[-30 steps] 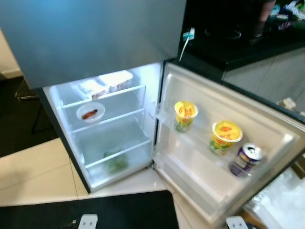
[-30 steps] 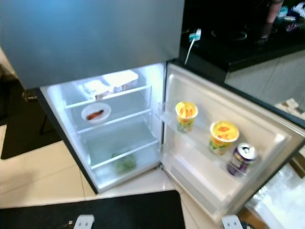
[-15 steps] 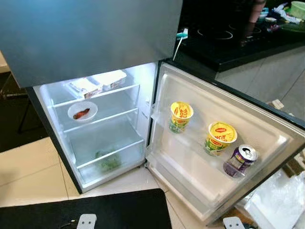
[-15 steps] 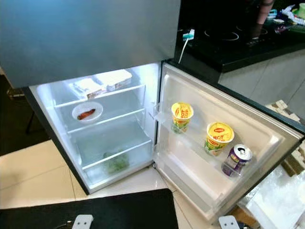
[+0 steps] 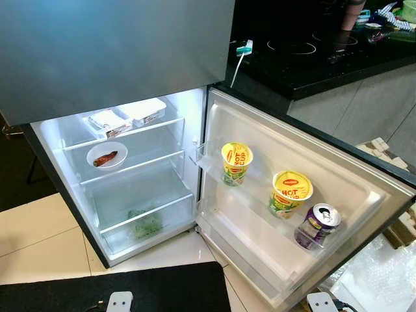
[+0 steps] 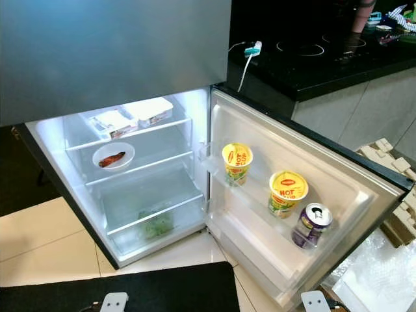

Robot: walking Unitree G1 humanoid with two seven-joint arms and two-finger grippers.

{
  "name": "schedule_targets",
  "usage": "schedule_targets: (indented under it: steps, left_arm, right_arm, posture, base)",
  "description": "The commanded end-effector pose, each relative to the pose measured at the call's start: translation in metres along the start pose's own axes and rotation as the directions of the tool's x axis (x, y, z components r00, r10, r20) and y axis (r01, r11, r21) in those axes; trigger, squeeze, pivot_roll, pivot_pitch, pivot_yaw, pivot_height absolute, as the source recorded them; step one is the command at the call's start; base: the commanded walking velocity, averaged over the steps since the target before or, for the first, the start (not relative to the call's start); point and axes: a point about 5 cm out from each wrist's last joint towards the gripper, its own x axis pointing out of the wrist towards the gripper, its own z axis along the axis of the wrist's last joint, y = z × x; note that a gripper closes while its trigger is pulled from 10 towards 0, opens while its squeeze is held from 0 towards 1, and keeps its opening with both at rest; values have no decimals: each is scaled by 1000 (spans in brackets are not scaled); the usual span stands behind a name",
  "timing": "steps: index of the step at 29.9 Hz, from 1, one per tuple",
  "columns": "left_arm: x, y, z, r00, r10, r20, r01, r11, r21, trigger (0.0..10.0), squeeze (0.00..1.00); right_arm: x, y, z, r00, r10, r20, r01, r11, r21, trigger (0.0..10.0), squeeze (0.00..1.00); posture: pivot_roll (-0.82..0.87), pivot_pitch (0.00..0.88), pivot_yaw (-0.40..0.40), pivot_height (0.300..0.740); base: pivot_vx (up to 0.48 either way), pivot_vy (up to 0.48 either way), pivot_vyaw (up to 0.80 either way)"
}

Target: Restocking fridge

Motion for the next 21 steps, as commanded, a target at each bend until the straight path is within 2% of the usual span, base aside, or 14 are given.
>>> schedule_targets:
  steps: [1,14,21]
  left_arm:
    - [-3,-5,-22,997,-11,-83,9,1000,-24,10000,0]
    - [-3,-4,-22,997,-7,-83,6,1000,-14,10000,0]
    - [-4,-2,-22,997,2,-79,-1,1000,15,10000,0]
  right_arm:
    - [0,1,-3,1000,5,-15,-5,1000,10,10000,0]
    - [0,-1,-3,1000,2,-13,-2,1000,12,10000,0]
    - [0,-1,-3,1000,0,-15,0,1000,11,10000,0]
  posture:
    - [-51,0,-51,740]
    - [-52,0,-50,740]
    - [-52,0,-50,740]
  base:
    - [-364,0,0]
    - [-364,0,0]
    - [0,0,0]
